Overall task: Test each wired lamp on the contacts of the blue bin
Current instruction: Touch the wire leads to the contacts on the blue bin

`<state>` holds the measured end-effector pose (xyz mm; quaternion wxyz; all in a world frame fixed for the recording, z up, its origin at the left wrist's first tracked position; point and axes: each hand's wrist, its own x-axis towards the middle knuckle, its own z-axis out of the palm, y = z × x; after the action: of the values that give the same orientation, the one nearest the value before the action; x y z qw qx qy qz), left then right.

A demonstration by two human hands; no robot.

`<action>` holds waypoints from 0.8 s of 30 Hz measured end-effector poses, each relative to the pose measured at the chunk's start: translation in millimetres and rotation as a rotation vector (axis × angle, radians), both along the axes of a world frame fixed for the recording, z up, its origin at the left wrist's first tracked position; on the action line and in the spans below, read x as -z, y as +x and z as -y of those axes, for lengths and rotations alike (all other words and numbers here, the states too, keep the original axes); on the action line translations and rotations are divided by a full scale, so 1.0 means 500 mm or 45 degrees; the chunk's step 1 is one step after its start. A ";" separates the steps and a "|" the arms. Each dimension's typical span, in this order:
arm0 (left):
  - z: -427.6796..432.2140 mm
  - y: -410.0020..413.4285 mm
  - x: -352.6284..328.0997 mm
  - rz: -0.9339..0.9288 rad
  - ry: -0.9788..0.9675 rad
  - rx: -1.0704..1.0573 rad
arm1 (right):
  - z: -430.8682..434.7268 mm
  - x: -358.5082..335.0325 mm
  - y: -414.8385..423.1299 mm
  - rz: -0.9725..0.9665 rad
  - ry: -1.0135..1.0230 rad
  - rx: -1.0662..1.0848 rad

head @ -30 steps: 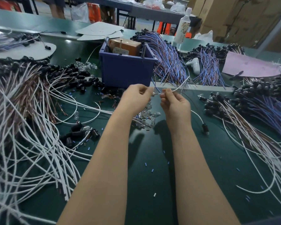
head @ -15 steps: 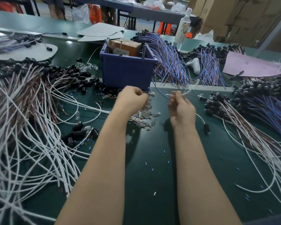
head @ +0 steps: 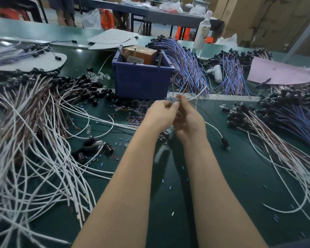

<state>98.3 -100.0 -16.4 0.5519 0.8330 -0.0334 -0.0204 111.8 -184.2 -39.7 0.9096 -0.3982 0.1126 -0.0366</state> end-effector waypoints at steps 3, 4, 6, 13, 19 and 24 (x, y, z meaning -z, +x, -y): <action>0.023 0.004 0.007 0.031 -0.145 -0.128 | -0.008 -0.001 -0.006 0.023 -0.099 0.025; 0.030 0.006 0.009 0.024 -0.256 -0.177 | -0.012 -0.002 -0.008 0.030 -0.115 0.034; 0.041 0.011 0.011 -0.017 -0.529 -0.296 | -0.022 -0.006 -0.012 0.027 -0.083 0.043; 0.045 0.032 0.019 0.016 -0.985 -0.599 | -0.020 -0.027 -0.028 -0.086 -0.559 -0.077; -0.012 0.054 0.001 0.337 -0.715 -0.718 | 0.013 -0.086 -0.033 0.353 -1.397 0.250; -0.037 0.068 -0.007 0.462 -0.621 -0.695 | -0.029 -0.093 0.006 0.417 -1.878 0.210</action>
<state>132.2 -81.6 -12.9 0.7036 0.6459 0.0881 0.2828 115.0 -169.5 6.9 0.4070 -0.8830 -0.0481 -0.2289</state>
